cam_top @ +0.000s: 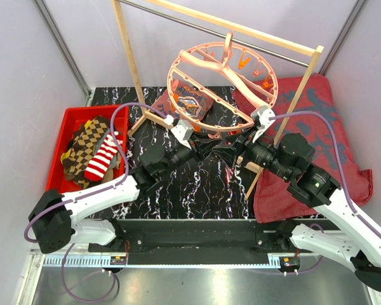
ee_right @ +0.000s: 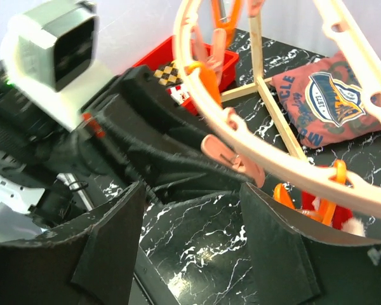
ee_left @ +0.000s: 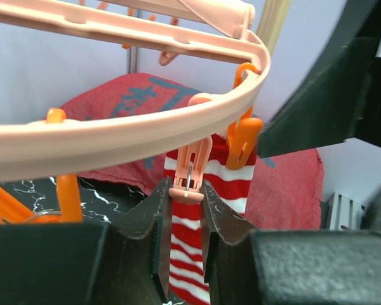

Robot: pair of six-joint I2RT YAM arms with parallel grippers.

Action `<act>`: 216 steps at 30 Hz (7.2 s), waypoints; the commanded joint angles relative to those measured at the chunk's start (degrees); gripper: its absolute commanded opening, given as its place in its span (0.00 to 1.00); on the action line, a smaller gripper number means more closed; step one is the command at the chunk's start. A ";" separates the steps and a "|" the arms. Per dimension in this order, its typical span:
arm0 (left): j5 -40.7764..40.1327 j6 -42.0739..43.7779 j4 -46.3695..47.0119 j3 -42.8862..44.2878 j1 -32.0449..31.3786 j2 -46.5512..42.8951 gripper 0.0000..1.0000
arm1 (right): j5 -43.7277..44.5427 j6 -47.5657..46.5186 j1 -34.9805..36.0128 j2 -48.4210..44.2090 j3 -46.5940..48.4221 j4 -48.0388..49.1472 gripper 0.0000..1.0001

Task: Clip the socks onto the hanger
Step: Open the clamp at the hanger, then pick up the sock from the bin, then clamp the sock onto the hanger.

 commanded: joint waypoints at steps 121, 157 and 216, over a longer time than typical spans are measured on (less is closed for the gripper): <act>-39.98 -3.34 -62.85 5.17 -1.93 -23.29 0.88 | 14.95 6.60 0.28 1.76 -4.82 12.78 0.09; -26.36 2.45 -76.67 39.79 53.28 40.59 0.37 | 14.77 0.70 0.28 -0.17 -7.20 12.69 0.09; 7.13 -13.54 -32.40 -0.53 21.14 -26.21 0.00 | 13.81 4.57 0.28 -1.05 -4.21 11.99 0.09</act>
